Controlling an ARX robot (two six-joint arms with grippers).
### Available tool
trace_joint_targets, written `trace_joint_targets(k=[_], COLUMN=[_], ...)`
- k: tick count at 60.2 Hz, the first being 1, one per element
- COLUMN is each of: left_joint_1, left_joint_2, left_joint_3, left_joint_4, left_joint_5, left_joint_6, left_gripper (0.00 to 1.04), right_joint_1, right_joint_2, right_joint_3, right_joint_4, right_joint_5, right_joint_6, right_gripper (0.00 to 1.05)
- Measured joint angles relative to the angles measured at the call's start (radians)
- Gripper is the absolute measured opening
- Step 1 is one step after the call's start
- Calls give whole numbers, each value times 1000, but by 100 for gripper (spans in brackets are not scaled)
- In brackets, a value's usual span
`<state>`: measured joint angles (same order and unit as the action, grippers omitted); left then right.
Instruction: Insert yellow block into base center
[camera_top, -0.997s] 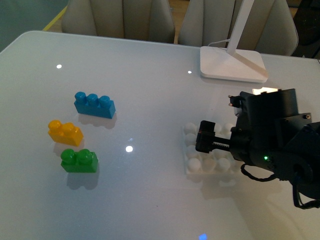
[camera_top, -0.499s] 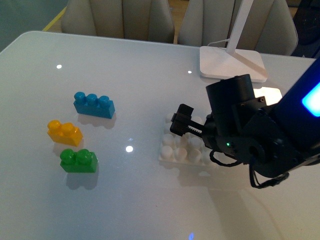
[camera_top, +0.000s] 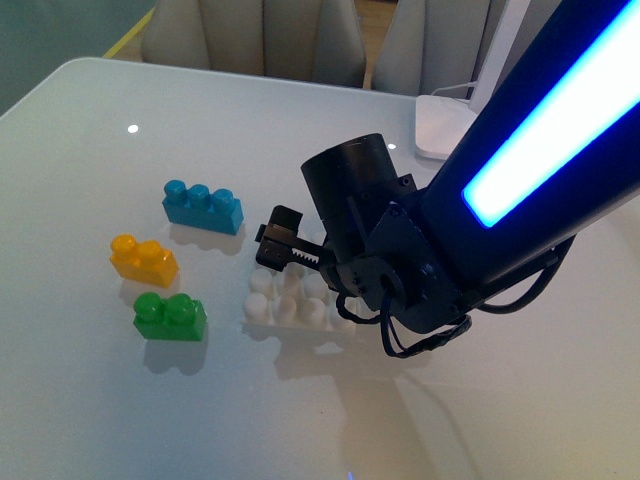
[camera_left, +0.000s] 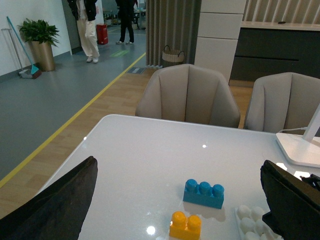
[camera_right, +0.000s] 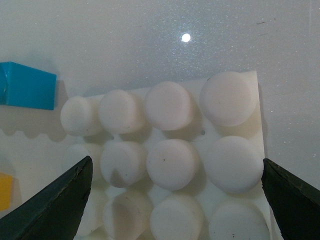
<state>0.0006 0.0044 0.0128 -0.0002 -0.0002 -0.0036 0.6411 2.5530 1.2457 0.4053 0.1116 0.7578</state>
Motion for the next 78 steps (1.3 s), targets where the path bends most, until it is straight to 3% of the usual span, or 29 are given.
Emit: trace_joint_targets(k=[25, 37, 78], left_joint_1=[0, 0, 0], left_joint_2=[0, 0, 0], left_joint_3=[0, 0, 0], left_joint_4=[0, 0, 0], left_joint_5=[0, 0, 0], left_joint_6=[0, 0, 0], left_gripper=[97, 97, 97], right_joint_1=[3, -19, -257], right_joint_2=[3, -32, -312], right_joint_3=[14, -43, -375], right_joint_4=[6, 47, 169], right_joint_5=[-33, -94, -303], right_joint_6=[9, 7, 5], right_gripper=[96, 96, 96])
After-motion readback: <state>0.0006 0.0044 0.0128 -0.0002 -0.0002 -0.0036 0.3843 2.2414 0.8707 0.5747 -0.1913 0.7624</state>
